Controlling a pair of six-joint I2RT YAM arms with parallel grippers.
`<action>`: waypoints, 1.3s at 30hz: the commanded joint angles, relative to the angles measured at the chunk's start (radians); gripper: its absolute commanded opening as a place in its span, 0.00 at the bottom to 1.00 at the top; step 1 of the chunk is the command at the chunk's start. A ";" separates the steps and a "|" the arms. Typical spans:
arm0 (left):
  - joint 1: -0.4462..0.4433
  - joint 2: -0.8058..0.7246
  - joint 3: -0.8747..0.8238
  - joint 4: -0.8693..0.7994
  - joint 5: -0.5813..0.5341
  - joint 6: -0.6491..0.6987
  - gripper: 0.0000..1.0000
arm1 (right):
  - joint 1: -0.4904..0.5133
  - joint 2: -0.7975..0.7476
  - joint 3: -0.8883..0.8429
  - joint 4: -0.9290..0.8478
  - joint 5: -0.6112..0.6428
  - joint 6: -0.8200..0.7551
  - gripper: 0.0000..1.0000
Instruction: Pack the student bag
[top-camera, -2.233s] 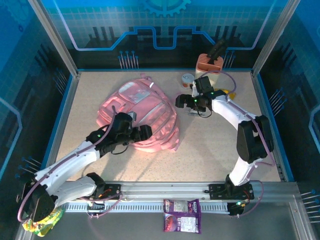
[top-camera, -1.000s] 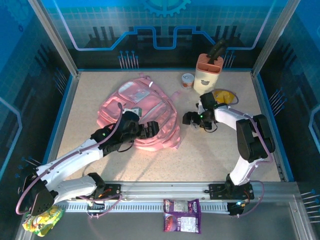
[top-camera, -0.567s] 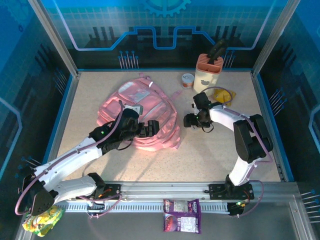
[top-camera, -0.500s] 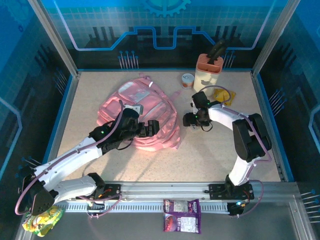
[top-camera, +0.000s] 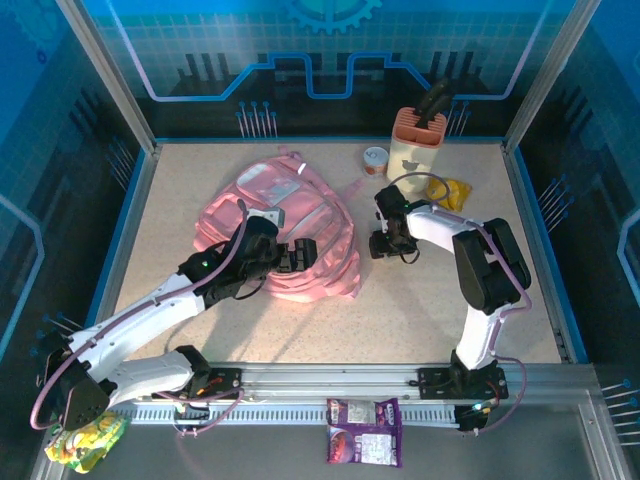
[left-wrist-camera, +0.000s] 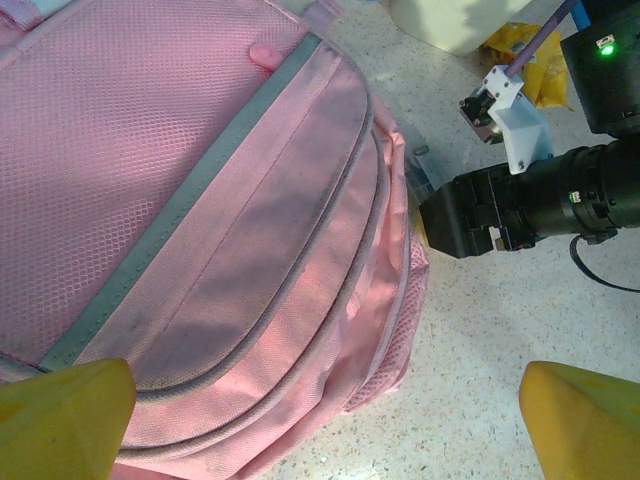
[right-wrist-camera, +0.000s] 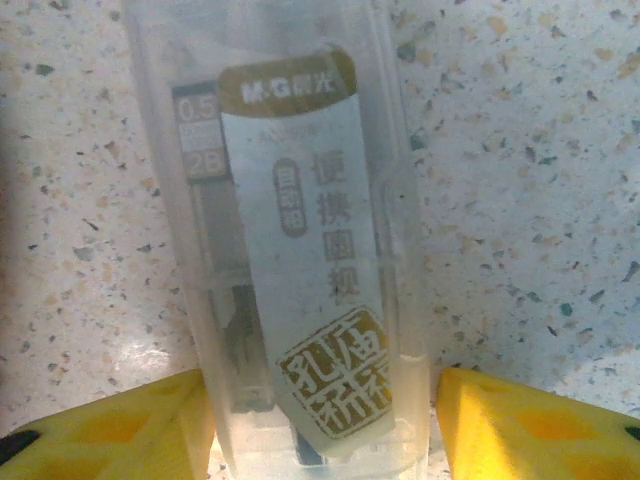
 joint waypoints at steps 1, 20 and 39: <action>0.006 -0.024 -0.009 -0.009 -0.022 0.011 0.99 | 0.014 0.029 0.026 -0.034 0.017 -0.015 0.58; 0.007 -0.020 0.020 -0.015 -0.083 0.168 0.99 | 0.019 -0.115 -0.049 -0.024 -0.059 -0.001 0.45; 0.004 0.416 0.241 -0.129 -0.244 0.523 0.99 | 0.049 -0.426 -0.112 -0.152 -0.134 0.008 0.45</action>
